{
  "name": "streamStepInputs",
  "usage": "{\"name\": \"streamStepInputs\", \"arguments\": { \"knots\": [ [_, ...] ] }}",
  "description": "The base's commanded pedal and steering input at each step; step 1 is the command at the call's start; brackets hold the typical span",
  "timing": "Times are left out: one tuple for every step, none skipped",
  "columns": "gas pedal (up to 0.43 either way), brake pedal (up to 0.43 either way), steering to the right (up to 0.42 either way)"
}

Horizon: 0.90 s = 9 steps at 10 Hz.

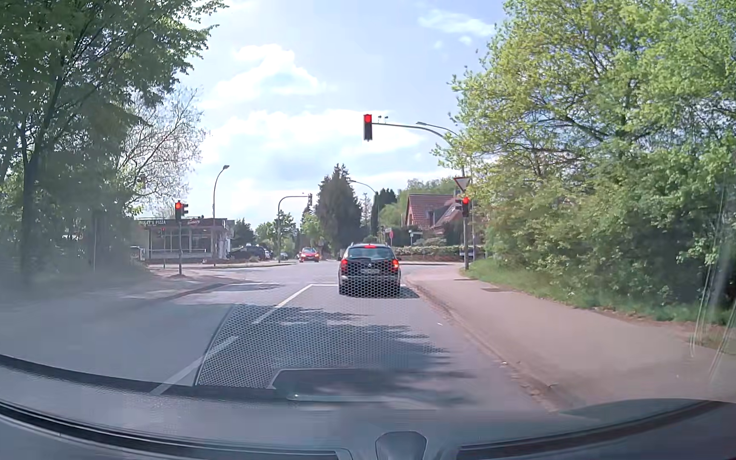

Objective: Follow the waypoints while adhering to traffic rules and regulations

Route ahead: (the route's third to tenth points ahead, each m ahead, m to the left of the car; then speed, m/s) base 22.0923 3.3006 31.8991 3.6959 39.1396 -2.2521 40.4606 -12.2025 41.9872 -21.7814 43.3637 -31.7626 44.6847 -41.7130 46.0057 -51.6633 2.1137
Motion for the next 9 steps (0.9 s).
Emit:
{"name": "streamStepInputs", "arguments": {
  "knots": [
    [0.000,0.000,-0.016],
    [0.000,0.000,-0.017],
    [0.000,0.000,-0.016],
    [0.000,0.000,-0.016],
    [0.000,0.000,-0.014],
    [0.000,0.000,-0.013],
    [0.000,0.000,-0.013],
    [0.000,0.000,-0.013],
    [0.000,0.000,-0.012]
  ]
}}
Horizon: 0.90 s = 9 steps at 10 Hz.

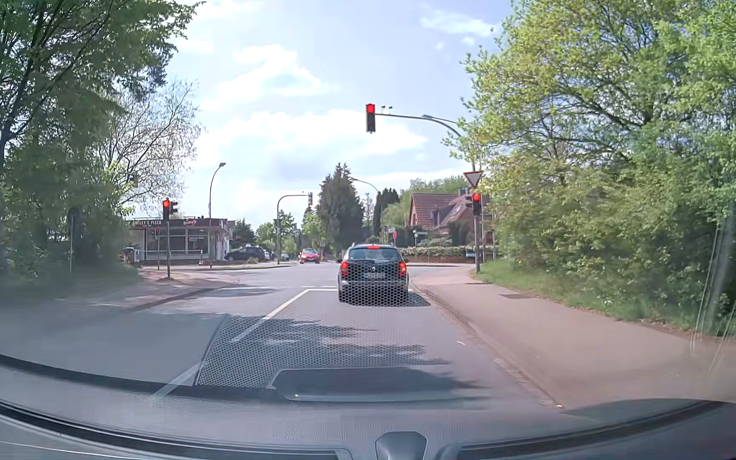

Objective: Follow the waypoints while adhering to traffic rules and regulations

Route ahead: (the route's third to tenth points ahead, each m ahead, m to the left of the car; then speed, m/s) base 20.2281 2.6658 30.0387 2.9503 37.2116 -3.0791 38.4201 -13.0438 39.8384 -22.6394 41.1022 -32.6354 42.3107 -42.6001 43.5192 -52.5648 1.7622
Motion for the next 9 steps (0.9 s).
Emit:
{"name": "streamStepInputs", "arguments": {
  "knots": [
    [0.000,0.000,-0.011],
    [0.000,0.000,-0.010],
    [0.000,0.000,-0.009],
    [0.000,0.000,-0.009],
    [0.000,0.000,-0.009],
    [0.000,0.000,-0.008],
    [0.000,0.000,-0.008],
    [0.000,0.000,-0.008],
    [0.000,0.000,-0.008]
  ]
}}
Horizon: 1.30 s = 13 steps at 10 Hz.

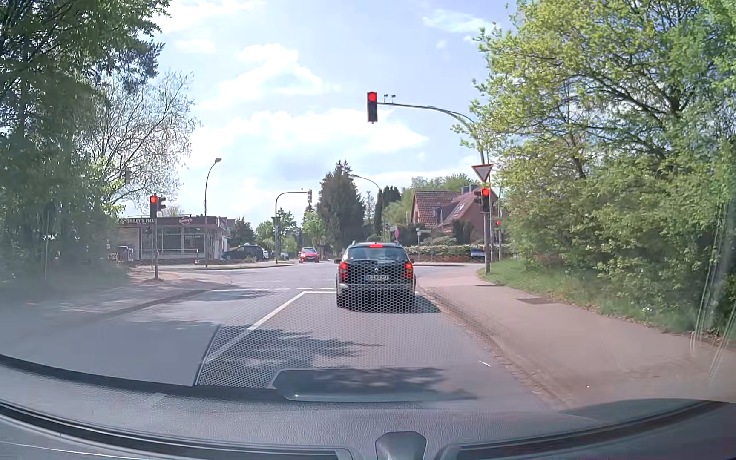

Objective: Follow the waypoints while adhering to traffic rules and regulations

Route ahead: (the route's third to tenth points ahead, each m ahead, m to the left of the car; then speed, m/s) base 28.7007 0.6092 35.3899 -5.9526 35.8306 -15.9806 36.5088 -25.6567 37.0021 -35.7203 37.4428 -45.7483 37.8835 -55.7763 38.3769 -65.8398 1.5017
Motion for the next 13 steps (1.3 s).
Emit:
{"name": "streamStepInputs", "arguments": {
  "knots": [
    [0.000,0.000,-0.007],
    [0.000,0.000,-0.007],
    [0.000,0.000,-0.007],
    [0.000,0.000,-0.006],
    [0.000,0.000,-0.005],
    [0.000,0.000,-0.005],
    [0.000,0.000,-0.005],
    [0.000,0.000,-0.005],
    [0.000,0.000,-0.005],
    [0.000,0.000,-0.003],
    [0.000,0.000,-0.003],
    [0.000,0.000,-0.002],
    [0.000,0.000,-0.002]
  ]
}}
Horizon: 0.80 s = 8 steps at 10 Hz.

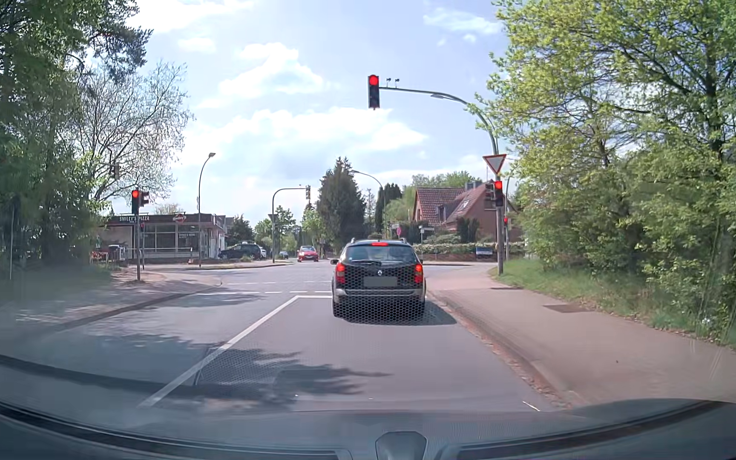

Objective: Follow the waypoints while adhering to traffic rules and regulations

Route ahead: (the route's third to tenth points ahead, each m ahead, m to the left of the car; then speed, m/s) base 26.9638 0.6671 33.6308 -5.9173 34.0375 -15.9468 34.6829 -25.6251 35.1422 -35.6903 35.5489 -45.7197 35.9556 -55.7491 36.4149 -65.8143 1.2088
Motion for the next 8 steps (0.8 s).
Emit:
{"name": "streamStepInputs", "arguments": {
  "knots": [
    [0.000,0.000,-0.002],
    [0.000,0.000,-0.002],
    [0.000,0.000,-0.002],
    [0.000,0.000,-0.001],
    [0.000,0.000,-0.001],
    [0.000,0.000,-0.001],
    [0.000,0.000,-0.001],
    [0.000,0.000,-0.001]
  ]
}}
